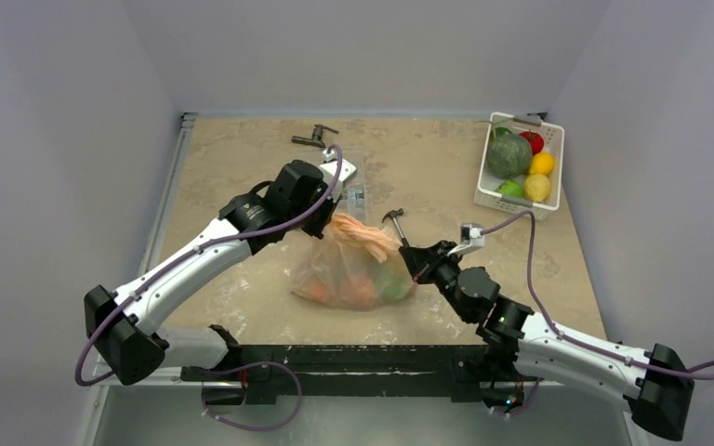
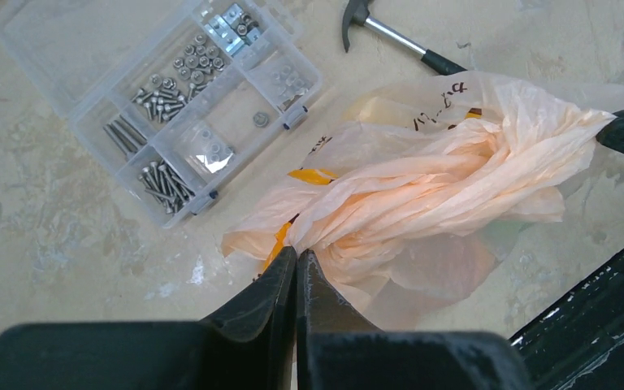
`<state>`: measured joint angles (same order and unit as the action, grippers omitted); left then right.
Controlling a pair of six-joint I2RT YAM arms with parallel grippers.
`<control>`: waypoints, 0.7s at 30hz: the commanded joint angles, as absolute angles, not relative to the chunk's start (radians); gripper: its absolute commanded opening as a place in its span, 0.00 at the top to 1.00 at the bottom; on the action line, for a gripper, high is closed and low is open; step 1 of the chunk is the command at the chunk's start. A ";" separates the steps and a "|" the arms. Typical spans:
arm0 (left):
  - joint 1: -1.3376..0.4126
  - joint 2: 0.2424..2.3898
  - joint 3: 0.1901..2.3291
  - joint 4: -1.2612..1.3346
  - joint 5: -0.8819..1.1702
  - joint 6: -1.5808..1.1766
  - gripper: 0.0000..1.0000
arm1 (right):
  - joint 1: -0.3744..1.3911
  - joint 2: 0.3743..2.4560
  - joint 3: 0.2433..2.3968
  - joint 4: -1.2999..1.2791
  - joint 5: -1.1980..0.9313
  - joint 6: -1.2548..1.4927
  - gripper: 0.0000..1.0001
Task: Take the fake fruits out of the plastic bag
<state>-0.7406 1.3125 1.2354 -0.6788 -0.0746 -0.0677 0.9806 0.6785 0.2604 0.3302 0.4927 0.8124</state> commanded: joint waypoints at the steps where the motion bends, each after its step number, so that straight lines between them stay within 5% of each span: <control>1: -0.733 1.241 1.224 -0.630 -0.103 -0.065 1.00 | 0.977 0.688 0.308 0.250 0.532 0.746 1.00; 3: -0.733 1.236 1.213 -0.617 -0.069 -0.063 1.00 | 0.977 0.716 0.374 0.204 0.502 0.622 0.95; 13: -0.733 1.247 1.231 -0.634 -0.013 -0.071 1.00 | 0.979 0.857 0.654 0.139 0.314 0.111 0.32; 21: -0.733 1.227 1.217 -0.633 -0.007 -0.070 1.00 | 1.005 1.079 0.802 0.142 0.203 0.015 0.24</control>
